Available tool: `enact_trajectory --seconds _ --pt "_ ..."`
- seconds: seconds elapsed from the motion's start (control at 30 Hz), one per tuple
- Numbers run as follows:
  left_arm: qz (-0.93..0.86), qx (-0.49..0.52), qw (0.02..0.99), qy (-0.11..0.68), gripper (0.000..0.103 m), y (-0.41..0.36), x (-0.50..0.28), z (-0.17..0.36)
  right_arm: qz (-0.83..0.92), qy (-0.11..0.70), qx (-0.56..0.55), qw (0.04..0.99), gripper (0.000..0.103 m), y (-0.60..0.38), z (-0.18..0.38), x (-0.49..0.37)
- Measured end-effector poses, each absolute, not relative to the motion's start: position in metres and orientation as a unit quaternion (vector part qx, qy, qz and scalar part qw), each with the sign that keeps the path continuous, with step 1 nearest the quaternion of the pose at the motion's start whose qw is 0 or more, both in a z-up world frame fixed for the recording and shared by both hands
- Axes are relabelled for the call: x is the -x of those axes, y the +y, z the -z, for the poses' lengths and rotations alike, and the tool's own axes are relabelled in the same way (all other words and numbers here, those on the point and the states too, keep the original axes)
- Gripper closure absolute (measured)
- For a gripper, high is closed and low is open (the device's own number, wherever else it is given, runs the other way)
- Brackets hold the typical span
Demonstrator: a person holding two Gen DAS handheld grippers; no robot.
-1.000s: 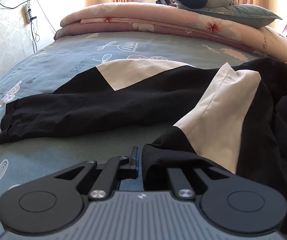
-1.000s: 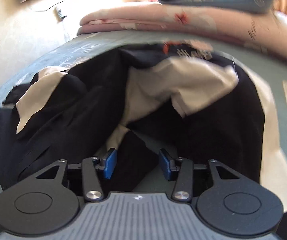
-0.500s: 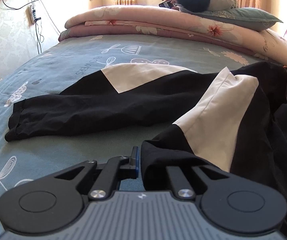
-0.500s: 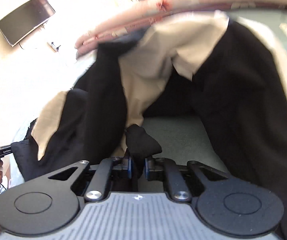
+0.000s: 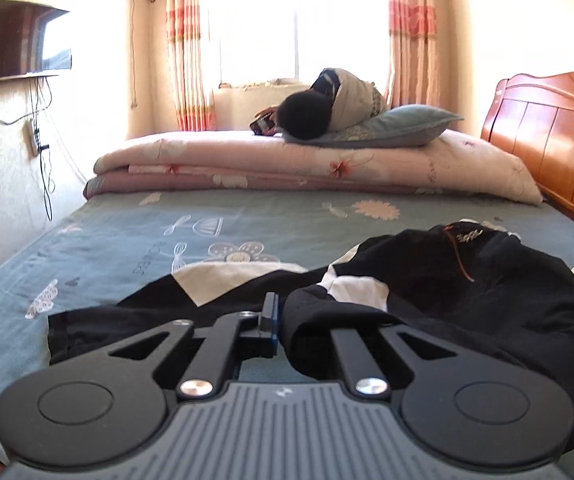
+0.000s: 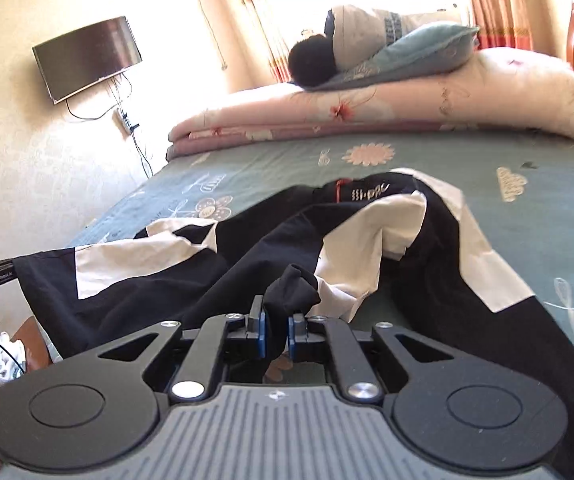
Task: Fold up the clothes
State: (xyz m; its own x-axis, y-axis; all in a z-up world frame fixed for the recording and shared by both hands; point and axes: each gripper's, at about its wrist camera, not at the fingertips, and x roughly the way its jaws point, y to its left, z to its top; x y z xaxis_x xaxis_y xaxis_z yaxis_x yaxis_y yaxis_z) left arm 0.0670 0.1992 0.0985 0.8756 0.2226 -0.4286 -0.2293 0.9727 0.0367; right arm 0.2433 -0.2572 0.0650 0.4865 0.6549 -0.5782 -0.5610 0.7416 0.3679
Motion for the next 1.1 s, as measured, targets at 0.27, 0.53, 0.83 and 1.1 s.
enact_trajectory --seconds 0.27,0.53,0.83,1.1 --pt "-0.096 0.012 0.976 0.195 0.099 0.178 -0.015 -0.129 -0.306 0.368 -0.102 0.872 0.084 -0.312 -0.112 -0.181" --pt "-0.094 0.013 0.946 0.311 0.093 0.181 -0.030 -0.070 -0.202 0.482 -0.052 0.851 0.064 -0.328 -0.028 -0.180" --pt "-0.137 0.011 0.916 0.376 0.073 0.202 -0.023 -0.028 -0.262 0.492 0.066 0.827 0.053 -0.263 0.025 -0.146" --pt "-0.139 -0.016 0.920 0.366 0.049 0.206 -0.001 -0.041 -0.323 0.466 0.201 0.799 0.049 -0.230 0.047 -0.111"
